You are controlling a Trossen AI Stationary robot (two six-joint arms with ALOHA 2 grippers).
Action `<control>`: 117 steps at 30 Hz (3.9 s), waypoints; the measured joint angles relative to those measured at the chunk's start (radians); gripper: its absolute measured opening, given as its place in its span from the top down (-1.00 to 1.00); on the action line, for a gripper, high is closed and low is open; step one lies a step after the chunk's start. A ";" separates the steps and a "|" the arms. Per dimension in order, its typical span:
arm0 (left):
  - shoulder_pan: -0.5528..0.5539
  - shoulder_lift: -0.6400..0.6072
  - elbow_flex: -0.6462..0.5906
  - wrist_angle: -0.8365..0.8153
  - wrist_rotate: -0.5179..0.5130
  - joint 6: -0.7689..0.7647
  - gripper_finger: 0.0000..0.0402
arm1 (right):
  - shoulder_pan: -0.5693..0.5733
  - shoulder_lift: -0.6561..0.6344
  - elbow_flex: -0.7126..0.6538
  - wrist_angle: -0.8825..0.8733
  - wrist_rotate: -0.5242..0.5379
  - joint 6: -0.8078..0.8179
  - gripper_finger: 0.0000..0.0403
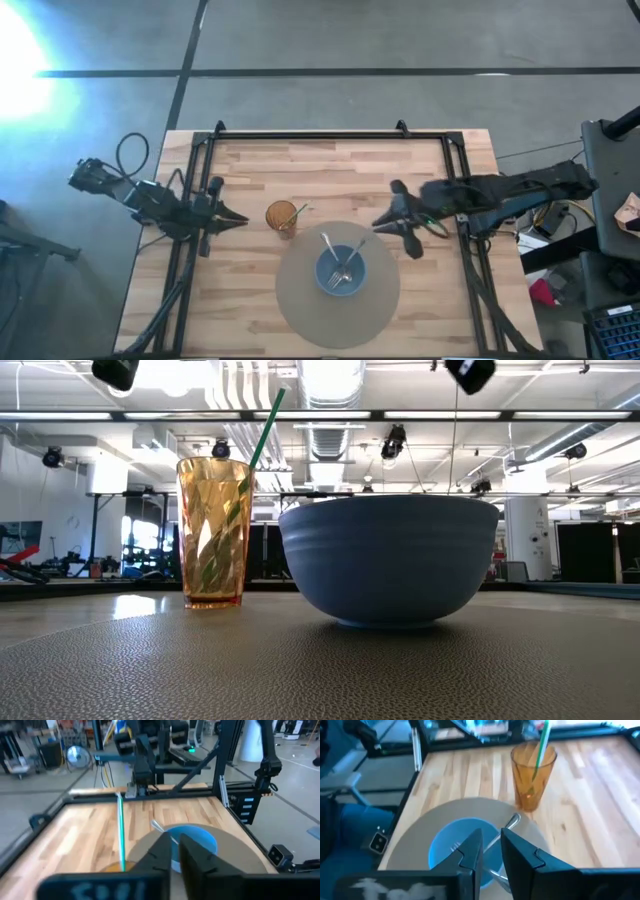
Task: Pick & Place Utensil
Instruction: Return to Home Position
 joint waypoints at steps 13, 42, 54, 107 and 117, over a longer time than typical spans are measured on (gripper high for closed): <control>0.047 -0.152 0.001 -0.053 0.007 0.049 1.00 | 0.040 -0.327 -0.242 0.235 0.139 -0.132 0.78; 0.047 -0.478 -0.441 0.209 0.138 0.042 1.00 | -0.004 -0.491 -0.569 0.629 0.296 -0.303 0.79; 0.047 -0.478 -0.557 0.303 0.237 0.033 1.00 | -0.093 -0.548 -0.640 0.628 0.116 -0.229 0.79; 0.046 -0.476 -0.623 0.351 0.034 0.090 1.00 | -0.095 -0.925 -0.976 0.456 0.111 -0.099 0.79; 0.047 -0.476 -0.623 0.350 0.034 0.090 1.00 | -0.095 -0.904 -0.976 0.456 0.110 -0.071 0.79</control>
